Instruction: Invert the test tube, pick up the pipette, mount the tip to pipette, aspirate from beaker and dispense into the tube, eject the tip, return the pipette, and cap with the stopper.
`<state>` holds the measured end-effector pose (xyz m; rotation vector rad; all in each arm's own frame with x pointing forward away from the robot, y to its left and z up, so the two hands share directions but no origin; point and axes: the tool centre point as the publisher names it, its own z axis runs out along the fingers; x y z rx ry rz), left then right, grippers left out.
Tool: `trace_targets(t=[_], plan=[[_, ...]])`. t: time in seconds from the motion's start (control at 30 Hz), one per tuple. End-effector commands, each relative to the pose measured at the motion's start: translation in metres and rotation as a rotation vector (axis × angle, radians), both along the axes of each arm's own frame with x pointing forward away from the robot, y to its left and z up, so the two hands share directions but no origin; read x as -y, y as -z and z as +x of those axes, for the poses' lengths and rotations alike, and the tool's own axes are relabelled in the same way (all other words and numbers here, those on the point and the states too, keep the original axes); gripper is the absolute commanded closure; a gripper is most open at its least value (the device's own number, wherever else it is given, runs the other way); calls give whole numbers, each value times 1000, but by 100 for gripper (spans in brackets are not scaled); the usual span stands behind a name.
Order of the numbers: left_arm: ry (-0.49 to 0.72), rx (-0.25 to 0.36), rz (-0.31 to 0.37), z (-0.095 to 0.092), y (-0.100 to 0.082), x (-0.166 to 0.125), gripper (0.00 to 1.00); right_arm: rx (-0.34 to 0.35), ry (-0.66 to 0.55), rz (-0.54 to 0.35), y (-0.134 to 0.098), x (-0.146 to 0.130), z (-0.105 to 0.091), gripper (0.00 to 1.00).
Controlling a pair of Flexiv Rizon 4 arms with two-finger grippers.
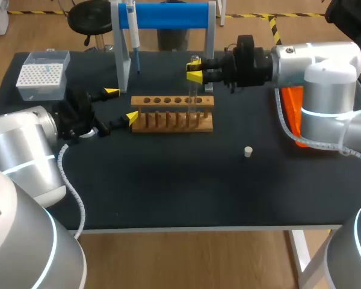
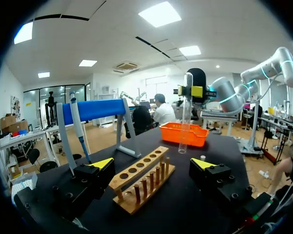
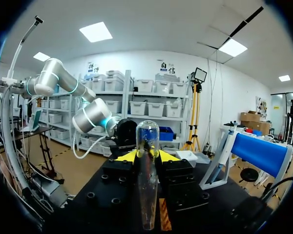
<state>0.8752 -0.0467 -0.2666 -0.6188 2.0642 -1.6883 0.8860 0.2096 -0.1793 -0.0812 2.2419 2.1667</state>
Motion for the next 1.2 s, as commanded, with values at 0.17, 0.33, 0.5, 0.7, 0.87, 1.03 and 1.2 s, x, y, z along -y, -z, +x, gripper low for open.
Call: trace_targets(t=[0.17, 0.33, 0.5, 0.7, 0.87, 1.03, 1.2], plan=[[-4, 1, 1, -1, 0, 1, 0, -328, 61, -28, 3, 2, 12, 100], [-4, 1, 1, -1, 0, 1, 0, -592, 103, 43, -3, 5, 23, 100], [-4, 1, 1, -1, 0, 1, 0, -879, 121, 91, -7, 8, 29, 100], [-4, 1, 1, -1, 0, 1, 0, -1146, 107, 57, -1, 8, 28, 100], [-4, 1, 1, -1, 0, 1, 0, -1332, 65, 1, 8, 7, 21, 100], [-4, 1, 1, -1, 0, 1, 0, -1410, 31, -64, 15, 7, 15, 100], [-4, 1, 1, -1, 0, 1, 0, -1462, 19, -87, 19, 7, 12, 100]])
